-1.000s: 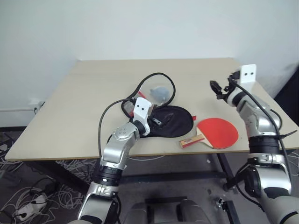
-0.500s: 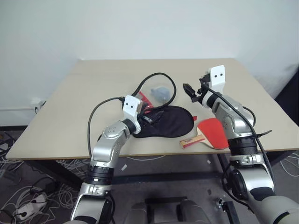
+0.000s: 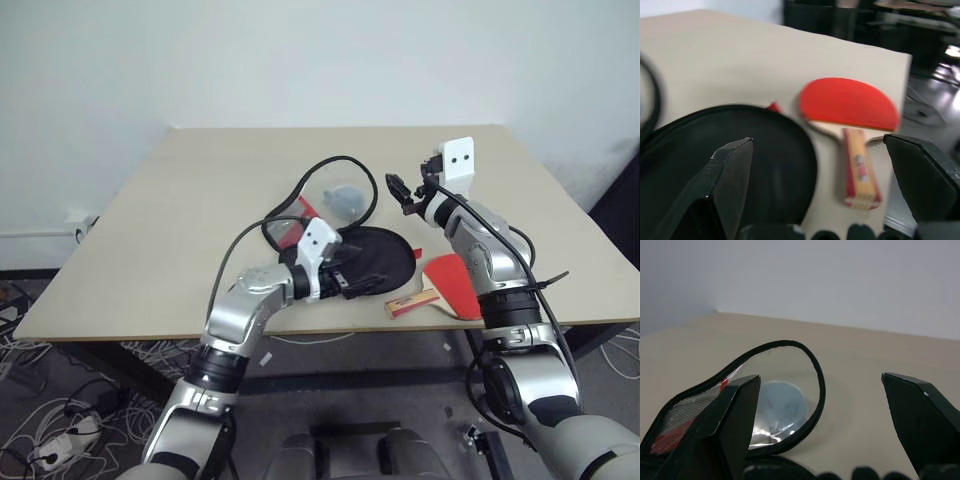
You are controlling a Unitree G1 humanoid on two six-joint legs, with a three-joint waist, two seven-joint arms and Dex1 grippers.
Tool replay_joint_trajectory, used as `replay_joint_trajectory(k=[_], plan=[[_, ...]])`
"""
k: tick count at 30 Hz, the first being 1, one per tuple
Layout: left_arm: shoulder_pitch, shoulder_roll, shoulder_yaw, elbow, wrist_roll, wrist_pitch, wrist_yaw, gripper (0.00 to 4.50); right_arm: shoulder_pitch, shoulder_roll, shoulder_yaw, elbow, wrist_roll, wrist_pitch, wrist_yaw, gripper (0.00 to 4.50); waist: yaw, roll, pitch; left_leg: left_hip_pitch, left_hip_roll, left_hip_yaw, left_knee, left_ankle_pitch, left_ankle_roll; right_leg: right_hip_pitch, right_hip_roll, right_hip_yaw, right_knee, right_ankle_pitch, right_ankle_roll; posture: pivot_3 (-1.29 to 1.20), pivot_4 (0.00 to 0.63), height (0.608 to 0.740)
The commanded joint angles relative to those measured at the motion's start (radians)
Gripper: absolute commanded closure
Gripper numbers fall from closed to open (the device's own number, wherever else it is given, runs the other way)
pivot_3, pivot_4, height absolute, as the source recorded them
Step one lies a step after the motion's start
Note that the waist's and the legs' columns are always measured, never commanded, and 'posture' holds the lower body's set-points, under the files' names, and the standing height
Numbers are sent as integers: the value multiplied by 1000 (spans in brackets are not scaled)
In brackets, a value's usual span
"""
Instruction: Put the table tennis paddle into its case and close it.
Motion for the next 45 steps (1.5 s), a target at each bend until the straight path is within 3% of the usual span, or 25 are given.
replay_joint_trajectory(k=[1, 12, 33, 45], plan=[[-87, -33, -64, 95, 45, -33, -44, 52, -11, 4, -21, -52, 4, -25, -26, 286, 0, 0, 0, 0, 0, 0, 0, 0, 0, 0, 0, 0, 0, 0, 0, 0, 0, 740], [-241, -101, -198, 396, 199, -143, -131, 52, 20, 17, -32, -92, 8, -22, -62, 286, -6, 0, 0, 0, 0, 0, -1, 0, 0, -1, 0, 0, 0, 0, 0, 0, 0, 740], [-352, -250, -189, 690, 349, -216, -44, 52, 25, -3, -73, -140, 33, -1, -73, 286, -6, 0, 0, -1, 0, 0, -1, 0, 0, -1, 0, 0, 0, 0, 1, 0, 0, 740], [-358, -272, -183, 723, 363, -217, -51, 52, 27, -307, 14, -83, 61, 240, 329, 286, 0, 0, 0, -1, 0, -1, 0, 0, 0, -1, 0, 0, 0, 0, 0, 0, 0, 740]])
